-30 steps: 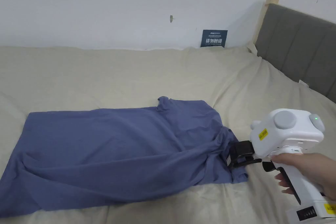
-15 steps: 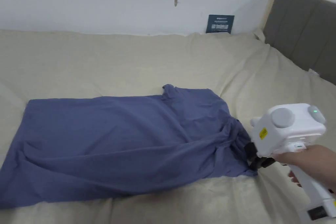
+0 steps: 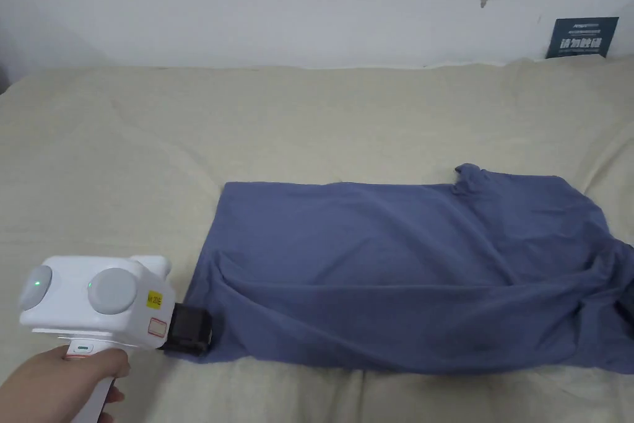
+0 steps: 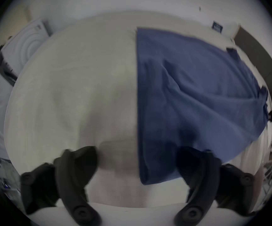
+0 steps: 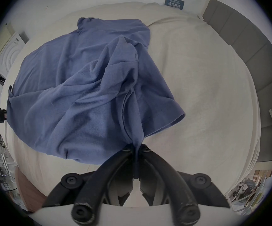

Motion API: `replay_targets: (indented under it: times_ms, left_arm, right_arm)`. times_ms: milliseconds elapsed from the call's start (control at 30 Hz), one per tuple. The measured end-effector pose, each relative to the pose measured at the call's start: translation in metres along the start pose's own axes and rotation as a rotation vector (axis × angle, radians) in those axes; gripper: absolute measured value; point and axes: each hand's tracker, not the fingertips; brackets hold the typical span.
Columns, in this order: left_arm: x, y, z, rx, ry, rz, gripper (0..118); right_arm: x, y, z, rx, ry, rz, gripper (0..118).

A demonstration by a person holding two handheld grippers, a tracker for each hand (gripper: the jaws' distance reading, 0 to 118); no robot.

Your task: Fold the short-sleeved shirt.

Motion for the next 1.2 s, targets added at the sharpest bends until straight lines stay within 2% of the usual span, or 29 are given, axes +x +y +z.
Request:
replay_targets:
  times_ms: [33,67,100,167,233,300,367,433,500,533,600,833,967,1133,1200]
  left_arm:
    - [0.021,-0.002,0.006,-0.014,0.014,-0.028,97]
    - [0.023,0.000,0.012,0.056,0.054,-0.039,90]
    - [0.026,0.002,0.017,0.046,0.051,-0.059,78]
    - [0.036,0.000,0.026,0.047,-0.005,-0.081,39]
    - [0.040,0.000,0.028,0.042,-0.042,-0.100,9]
    - [0.035,0.003,0.028,0.050,-0.030,-0.096,7]
    - [0.027,0.006,0.029,0.035,-0.076,-0.054,7]
    - [0.029,0.000,0.049,0.053,-0.100,-0.020,6]
    - [0.030,-0.002,0.072,0.122,-0.126,-0.006,6]
    - [0.032,-0.003,0.084,0.140,-0.126,-0.011,6]
    - [0.027,0.003,0.102,0.168,-0.116,-0.035,6]
    - [0.021,-0.017,0.149,0.204,-0.134,-0.069,6]
    - [0.018,-0.055,0.170,0.194,-0.160,-0.078,6]
    - [0.009,-0.105,0.135,0.138,-0.196,-0.057,6]
    - [0.008,-0.121,0.107,0.148,-0.180,-0.059,6]
  right_arm:
    - [-0.002,0.001,0.000,-0.001,-0.004,0.005,4]
    - [-0.004,0.001,0.001,-0.001,-0.008,0.013,4]
    - [-0.007,0.001,0.002,-0.002,-0.016,0.026,4]
    - [-0.008,0.002,0.003,0.002,-0.029,0.053,4]
    - [-0.011,0.001,0.005,0.011,-0.036,0.068,4]
    - [-0.008,-0.001,0.007,0.024,-0.036,0.072,4]
    - [-0.004,-0.003,0.013,0.052,-0.021,0.042,4]
    - [0.005,-0.005,0.025,0.093,0.007,0.010,4]
    - [0.011,-0.006,0.040,0.111,0.025,0.015,4]
    - [0.017,-0.006,0.050,0.137,0.089,-0.003,4]
    - [0.024,-0.007,0.071,0.154,0.136,-0.033,4]
    - [0.056,-0.037,0.112,0.150,0.228,-0.103,4]
    - [0.068,-0.072,0.125,0.132,0.237,-0.097,4]
    - [0.078,-0.112,0.091,-0.002,0.281,-0.126,4]
    - [0.077,-0.121,0.060,-0.052,0.281,-0.176,4]
